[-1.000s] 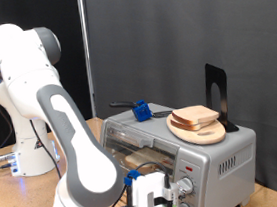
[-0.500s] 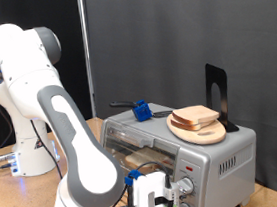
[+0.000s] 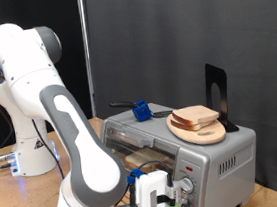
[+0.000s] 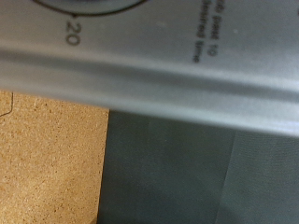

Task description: Make a piece of toast with the oven

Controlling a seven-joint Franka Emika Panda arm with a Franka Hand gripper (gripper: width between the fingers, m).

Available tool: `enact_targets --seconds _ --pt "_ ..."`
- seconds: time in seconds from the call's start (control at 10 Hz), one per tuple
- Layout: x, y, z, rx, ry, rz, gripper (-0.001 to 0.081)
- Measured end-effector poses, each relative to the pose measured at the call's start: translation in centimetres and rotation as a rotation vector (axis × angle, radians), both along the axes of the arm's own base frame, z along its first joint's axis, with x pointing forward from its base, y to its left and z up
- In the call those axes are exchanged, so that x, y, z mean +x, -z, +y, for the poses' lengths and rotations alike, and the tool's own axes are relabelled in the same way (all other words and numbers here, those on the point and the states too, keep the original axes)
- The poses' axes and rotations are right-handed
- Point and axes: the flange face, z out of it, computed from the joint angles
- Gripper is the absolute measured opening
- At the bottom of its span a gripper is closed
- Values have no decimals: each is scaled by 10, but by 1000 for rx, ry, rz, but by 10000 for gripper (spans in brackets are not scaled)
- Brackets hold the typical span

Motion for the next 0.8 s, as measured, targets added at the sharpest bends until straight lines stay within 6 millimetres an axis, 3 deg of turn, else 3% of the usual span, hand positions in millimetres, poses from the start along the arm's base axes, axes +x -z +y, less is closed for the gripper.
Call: enact_targets --seconds 0.8 --pt "0 -2 0 -11 8 37 202"
